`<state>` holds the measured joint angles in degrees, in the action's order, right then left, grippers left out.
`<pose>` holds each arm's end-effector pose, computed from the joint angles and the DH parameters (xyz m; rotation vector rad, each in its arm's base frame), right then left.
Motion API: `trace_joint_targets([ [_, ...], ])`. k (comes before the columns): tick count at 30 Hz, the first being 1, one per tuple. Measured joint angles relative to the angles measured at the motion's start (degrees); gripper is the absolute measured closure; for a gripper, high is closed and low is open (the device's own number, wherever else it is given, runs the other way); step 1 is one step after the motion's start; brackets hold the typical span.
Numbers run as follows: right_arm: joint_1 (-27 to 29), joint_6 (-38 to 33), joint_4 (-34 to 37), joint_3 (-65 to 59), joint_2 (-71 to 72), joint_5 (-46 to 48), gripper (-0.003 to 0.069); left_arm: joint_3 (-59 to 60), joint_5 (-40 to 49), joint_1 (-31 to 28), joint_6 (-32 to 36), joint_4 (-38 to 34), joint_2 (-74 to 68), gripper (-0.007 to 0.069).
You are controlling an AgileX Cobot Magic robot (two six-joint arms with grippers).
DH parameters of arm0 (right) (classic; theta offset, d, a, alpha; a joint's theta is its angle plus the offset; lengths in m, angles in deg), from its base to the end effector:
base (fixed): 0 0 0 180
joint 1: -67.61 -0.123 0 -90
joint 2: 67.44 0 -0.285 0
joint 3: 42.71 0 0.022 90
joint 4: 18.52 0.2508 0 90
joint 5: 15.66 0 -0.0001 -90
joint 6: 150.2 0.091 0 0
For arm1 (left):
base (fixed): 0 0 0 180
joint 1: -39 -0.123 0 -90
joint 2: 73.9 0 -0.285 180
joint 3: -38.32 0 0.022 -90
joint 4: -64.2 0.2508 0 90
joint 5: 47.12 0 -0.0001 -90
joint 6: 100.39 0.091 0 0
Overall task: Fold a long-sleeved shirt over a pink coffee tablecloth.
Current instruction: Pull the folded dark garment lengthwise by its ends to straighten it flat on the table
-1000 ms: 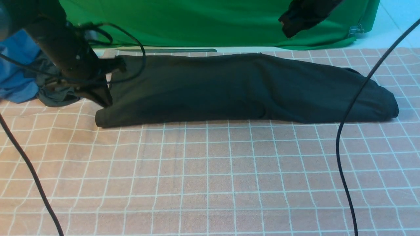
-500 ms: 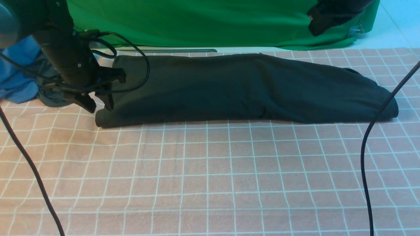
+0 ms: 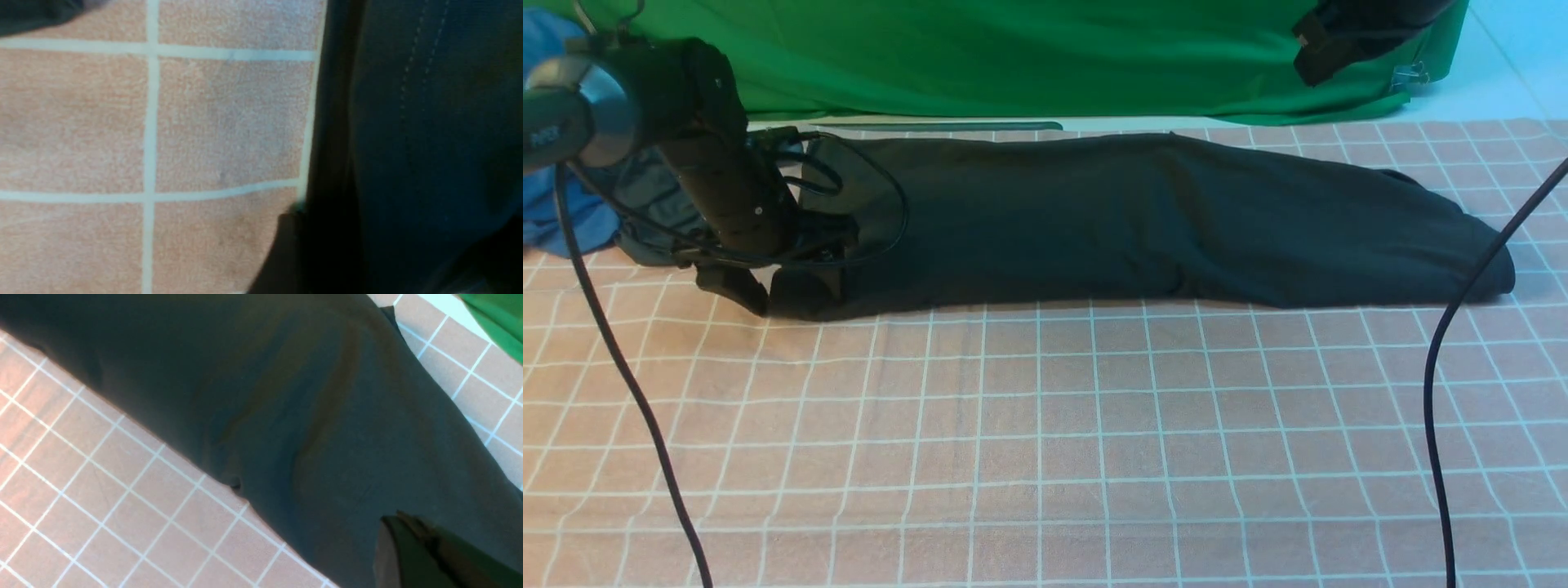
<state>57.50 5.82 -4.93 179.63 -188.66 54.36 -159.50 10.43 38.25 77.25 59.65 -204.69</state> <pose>0.4257 0.0963 0.3611 -0.7290 2.4614 0.2280 0.4407 -0.0003 0.1716 -0.1358 2.9722 -0.1084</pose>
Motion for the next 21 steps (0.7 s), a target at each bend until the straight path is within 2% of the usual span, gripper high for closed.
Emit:
trace_joint_targets([
  [1, 0.0, 0.0, 0.0, 0.0, 0.0, 0.0, 0.062, 0.0, 0.2, 0.0, 0.0, -0.3, -0.1, 0.009],
  [5, 0.8, 2.7, -0.1, -0.1, 0.1, 0.0, 0.062, 0.0, 0.9, 0.0, 0.2, -0.7, 0.0, 0.0443],
  [6, 0.9, 2.7, -0.2, -0.1, 0.0, 0.0, 0.062, 0.0, 1.0, 0.0, 0.2, -0.7, 0.0, 0.0459],
  [7, 1.6, 3.6, -0.5, -0.7, 0.1, -0.1, 0.062, 0.0, 1.2, 0.0, 0.2, -0.5, 0.0, 0.0519],
  [13, 7.3, 10.2, -4.0, -9.6, 1.3, -0.2, 0.0614, 0.0, 3.6, -0.4, 0.1, 2.6, 1.4, 0.0522],
  [17, 12.4, 12.3, -5.0, -15.6, 1.5, -0.2, 0.0536, 0.0, 4.2, -1.3, 0.1, 4.9, 3.9, 0.0522],
  [19, 15.2, 13.0, -5.4, -18.5, 1.3, -0.7, 0.0428, 0.0, 4.2, -1.7, 0.0, 6.5, 5.4, 0.0522],
  [20, 16.9, 13.9, -5.6, -20.0, 0.8, -1.8, 0.0338, 0.0, 4.1, -1.7, 0.0, 7.0, 6.0, 0.0522],
  [21, 17.4, 14.2, -5.8, -20.4, 0.6, -2.3, 0.0307, 0.0, 3.9, -1.7, 0.0, 7.0, 6.1, 0.0522],
])
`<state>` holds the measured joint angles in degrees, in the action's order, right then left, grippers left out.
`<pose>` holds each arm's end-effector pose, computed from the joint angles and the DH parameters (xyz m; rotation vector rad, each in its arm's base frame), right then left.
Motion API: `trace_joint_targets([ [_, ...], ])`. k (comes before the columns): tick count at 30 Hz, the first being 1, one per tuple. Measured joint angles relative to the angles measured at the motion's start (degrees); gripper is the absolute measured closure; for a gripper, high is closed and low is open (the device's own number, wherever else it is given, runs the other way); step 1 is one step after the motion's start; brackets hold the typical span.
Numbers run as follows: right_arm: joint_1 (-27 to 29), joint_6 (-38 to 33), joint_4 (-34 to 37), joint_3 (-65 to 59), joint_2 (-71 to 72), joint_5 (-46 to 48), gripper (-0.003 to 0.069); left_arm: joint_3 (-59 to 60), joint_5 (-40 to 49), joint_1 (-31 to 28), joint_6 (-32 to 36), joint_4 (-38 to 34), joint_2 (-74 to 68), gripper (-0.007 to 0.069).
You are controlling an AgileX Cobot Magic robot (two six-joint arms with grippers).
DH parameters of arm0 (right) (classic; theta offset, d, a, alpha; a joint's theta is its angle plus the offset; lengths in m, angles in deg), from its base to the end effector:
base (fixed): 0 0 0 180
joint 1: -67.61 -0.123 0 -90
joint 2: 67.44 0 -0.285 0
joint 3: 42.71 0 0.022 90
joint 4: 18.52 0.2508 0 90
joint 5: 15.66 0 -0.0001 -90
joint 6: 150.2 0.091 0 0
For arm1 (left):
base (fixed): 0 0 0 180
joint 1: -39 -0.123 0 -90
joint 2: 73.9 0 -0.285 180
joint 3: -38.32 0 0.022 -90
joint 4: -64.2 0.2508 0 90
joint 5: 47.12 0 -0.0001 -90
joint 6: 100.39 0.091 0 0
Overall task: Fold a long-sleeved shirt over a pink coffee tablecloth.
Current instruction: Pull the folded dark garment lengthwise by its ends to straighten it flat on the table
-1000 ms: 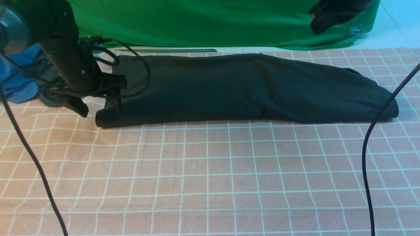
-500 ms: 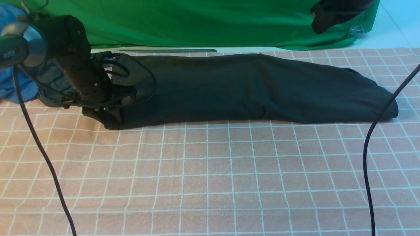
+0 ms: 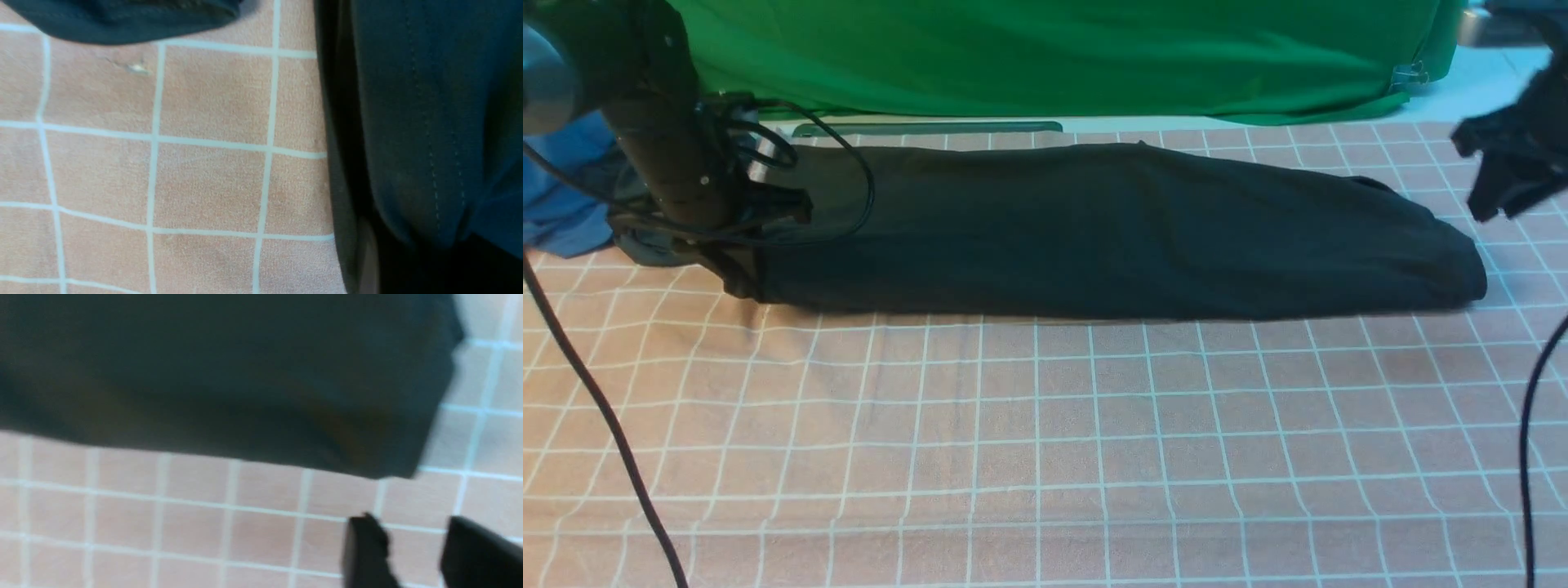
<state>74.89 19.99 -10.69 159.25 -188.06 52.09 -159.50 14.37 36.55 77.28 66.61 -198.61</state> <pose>0.4159 -0.0416 0.2645 -0.0107 2.8846 0.1384 0.4264 0.0216 0.2164 -0.0986 2.9367 0.0576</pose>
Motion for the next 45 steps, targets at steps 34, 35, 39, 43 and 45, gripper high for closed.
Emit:
trace_joint_targets([
  [34, 1.3, -5.4, 3.8, -13.6, 6.3, 1.3, 0.0586, 7.7, 7.4, 0.0, -4.8, 0.9, 13.9, 0.0522],
  [35, 1.3, -5.4, 3.8, -17.0, 8.6, 1.4, 0.0586, 10.6, 7.5, 0.0, -5.4, 0.9, 15.7, 0.0522],
  [39, 1.3, -5.4, 3.6, -28.9, 15.1, 1.4, 0.0586, 20.8, 7.8, 0.0, -8.2, 1.2, 24.3, 0.0522],
  [43, 1.3, -5.4, 3.3, -39.9, 20.8, -1.6, 0.0586, 31.4, 7.3, 0.0, -9.5, 1.4, 32.8, 0.0522],
  [45, 1.3, -5.4, 3.1, -44.2, 23.1, -4.7, 0.0586, 35.2, 6.5, 0.0, -9.7, 1.5, 35.7, 0.0522],
])
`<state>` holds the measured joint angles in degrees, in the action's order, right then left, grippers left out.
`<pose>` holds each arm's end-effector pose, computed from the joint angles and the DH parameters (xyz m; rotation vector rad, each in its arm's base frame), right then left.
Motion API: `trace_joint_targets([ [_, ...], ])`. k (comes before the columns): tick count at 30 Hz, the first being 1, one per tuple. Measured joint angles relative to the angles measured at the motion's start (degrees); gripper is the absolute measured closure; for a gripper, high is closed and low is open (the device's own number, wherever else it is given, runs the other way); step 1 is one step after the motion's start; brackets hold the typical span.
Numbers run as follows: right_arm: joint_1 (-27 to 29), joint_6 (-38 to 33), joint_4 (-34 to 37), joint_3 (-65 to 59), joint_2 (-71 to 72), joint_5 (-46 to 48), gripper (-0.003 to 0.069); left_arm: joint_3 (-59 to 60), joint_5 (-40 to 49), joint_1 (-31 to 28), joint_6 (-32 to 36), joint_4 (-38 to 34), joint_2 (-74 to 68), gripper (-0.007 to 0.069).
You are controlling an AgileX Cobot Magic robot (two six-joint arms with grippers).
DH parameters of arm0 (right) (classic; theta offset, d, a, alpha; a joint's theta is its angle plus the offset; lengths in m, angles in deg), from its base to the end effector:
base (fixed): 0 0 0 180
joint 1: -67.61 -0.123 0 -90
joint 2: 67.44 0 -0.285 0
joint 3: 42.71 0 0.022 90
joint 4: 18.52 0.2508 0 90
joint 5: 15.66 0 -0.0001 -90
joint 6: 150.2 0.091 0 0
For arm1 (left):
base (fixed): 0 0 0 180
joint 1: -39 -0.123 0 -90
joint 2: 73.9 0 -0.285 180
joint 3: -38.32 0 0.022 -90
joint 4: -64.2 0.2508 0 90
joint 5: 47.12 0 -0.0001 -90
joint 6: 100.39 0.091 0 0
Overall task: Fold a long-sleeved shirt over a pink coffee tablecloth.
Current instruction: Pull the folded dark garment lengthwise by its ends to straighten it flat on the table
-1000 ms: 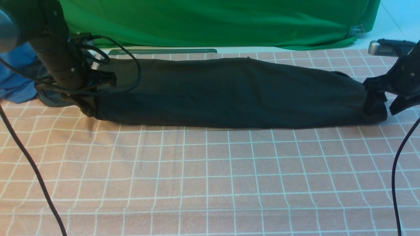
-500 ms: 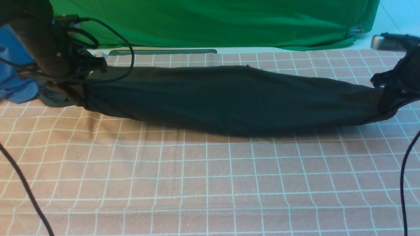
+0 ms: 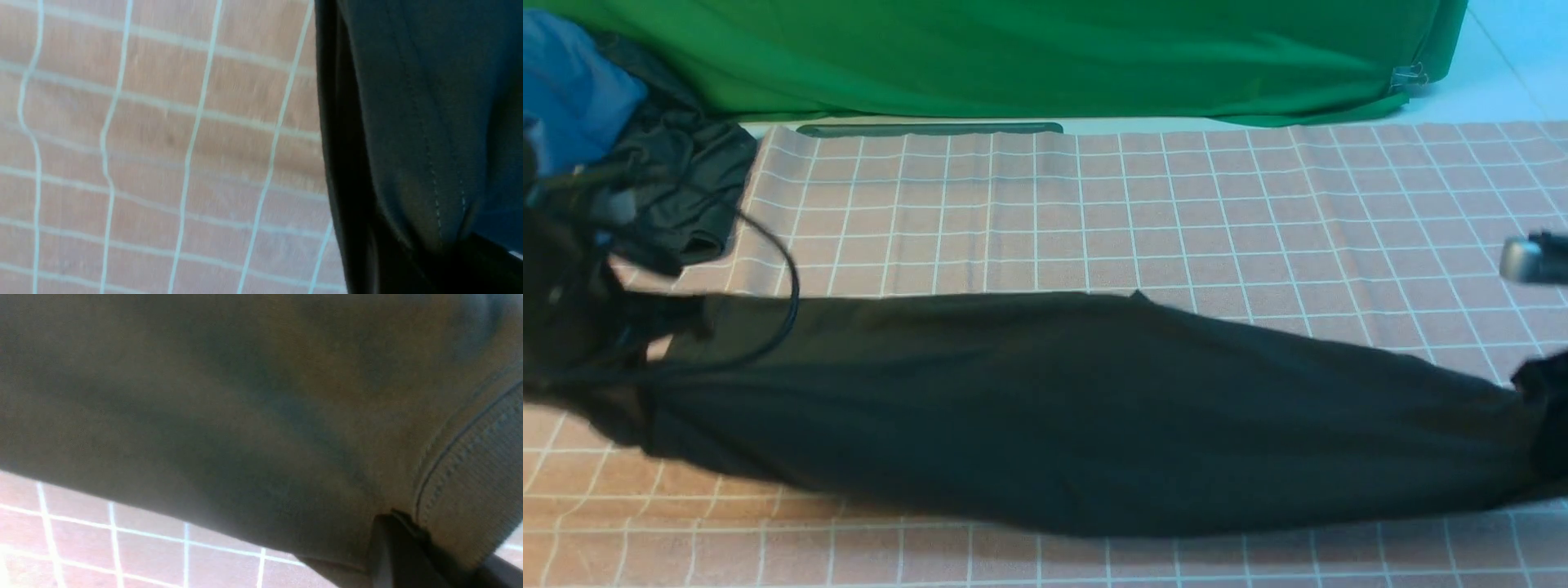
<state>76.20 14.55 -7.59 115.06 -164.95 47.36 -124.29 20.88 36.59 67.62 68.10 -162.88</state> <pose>0.2615 -0.0239 0.2106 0.0396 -3.1172 -0.2721 0.2502 0.0163 0.2680 -0.3469 3.0173 0.0850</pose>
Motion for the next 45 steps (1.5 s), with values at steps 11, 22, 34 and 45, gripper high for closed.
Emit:
trace_joint_targets([
  [11, 0.0, -1.5, -1.7, -6.9, 3.1, -6.1, 0.034, 10.4, -5.6, 0.0, -3.2, 3.0, 5.7, 0.0477],
  [22, -0.6, -2.3, 1.2, 3.0, 3.2, -5.7, 0.0388, 8.7, -5.3, 0.0, -7.4, 10.6, 6.2, 0.019],
  [34, -14.7, -8.8, -2.3, 8.6, -6.7, -13.1, 0.0244, 9.3, -9.7, 0.0, 4.8, -18.3, 6.2, 0.0342],
  [45, -15.8, -7.9, -4.5, 8.7, -12.3, -19.6, 0.0255, 10.0, -9.5, 0.0, 6.8, -18.9, 6.2, 0.0453],
])
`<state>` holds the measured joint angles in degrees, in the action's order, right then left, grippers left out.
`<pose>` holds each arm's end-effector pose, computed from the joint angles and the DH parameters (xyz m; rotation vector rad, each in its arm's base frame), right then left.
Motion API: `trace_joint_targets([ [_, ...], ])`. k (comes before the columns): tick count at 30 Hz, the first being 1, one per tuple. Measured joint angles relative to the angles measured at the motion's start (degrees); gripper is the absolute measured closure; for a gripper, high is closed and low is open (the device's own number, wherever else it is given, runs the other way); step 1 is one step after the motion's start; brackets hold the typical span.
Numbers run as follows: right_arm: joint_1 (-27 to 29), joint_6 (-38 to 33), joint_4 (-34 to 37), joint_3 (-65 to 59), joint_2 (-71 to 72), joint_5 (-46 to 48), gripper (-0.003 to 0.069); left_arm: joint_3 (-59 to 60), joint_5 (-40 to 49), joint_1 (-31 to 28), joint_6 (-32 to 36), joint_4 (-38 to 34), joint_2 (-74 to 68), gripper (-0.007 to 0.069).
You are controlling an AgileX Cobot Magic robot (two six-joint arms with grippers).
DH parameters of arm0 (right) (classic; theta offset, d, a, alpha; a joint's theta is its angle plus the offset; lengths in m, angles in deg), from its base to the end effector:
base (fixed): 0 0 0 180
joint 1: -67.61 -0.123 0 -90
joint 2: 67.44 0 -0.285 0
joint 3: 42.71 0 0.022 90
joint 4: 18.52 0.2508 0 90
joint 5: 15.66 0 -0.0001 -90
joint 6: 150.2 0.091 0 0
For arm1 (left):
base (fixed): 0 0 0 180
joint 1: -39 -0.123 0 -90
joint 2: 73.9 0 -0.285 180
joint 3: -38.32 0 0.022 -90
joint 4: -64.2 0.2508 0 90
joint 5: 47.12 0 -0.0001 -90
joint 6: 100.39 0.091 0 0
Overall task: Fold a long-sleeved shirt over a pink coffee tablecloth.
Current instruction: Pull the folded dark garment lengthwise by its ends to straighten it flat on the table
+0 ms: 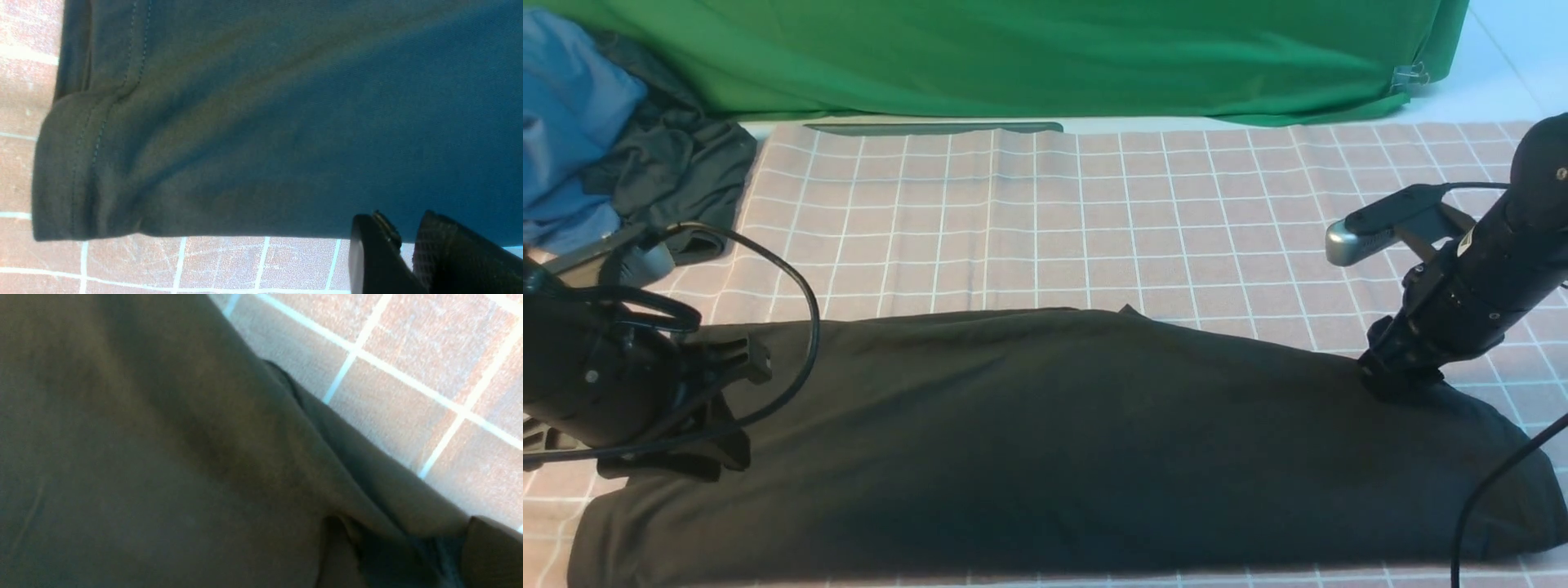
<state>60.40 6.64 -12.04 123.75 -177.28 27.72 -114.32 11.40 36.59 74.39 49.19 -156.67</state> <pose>0.3357 0.0496 0.1832 -0.6566 2.8246 0.0786 0.2266 -0.0106 0.2533 -0.3628 2.9070 -0.3556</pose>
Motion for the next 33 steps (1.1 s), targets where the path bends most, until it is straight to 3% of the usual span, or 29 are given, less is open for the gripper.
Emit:
trace_joint_targets([
  [2, 0.0, 0.0, 0.0, 0.0, -0.4, 0.0, 0.0282, 0.0, -0.1, 0.0, 0.0, 0.0, 0.0, 0.0453],
  [5, 0.0, 0.0, 0.0, 0.0, -0.9, 0.2, 0.0489, 0.0, -1.0, 0.0, 0.0, 0.0, 0.0, 0.0452],
  [7, 0.0, 0.5, 0.0, 0.6, -0.9, 0.8, 0.058, 0.0, -1.5, 0.0, 0.0, 0.0, 0.0, 0.0452],
  [10, 0.0, 0.8, -0.3, 2.0, -0.2, 2.1, 0.0608, 0.0, -1.6, 0.0, 0.0, 0.0, 0.0, 0.0452],
  [22, 0.0, 1.1, -3.8, 4.1, -0.4, 0.6, 0.0586, 0.0, -1.6, 0.0, 1.3, 0.2, 0.0, 0.0452],
  [29, 0.0, 3.5, -5.8, 4.1, -1.4, -6.5, 0.0438, 0.0, -0.5, 0.0, 1.3, 0.2, 0.0, 0.0452],
  [31, 0.0, 5.3, -6.0, 4.9, -1.3, -5.7, 0.0385, 0.0, -0.3, 0.0, 1.4, 0.2, 0.0, 0.0452],
  [33, -0.1, 8.1, -6.1, 6.3, -0.7, -1.9, 0.0389, 0.0, -0.3, 0.0, 1.4, 0.2, 0.0, 0.0452],
])
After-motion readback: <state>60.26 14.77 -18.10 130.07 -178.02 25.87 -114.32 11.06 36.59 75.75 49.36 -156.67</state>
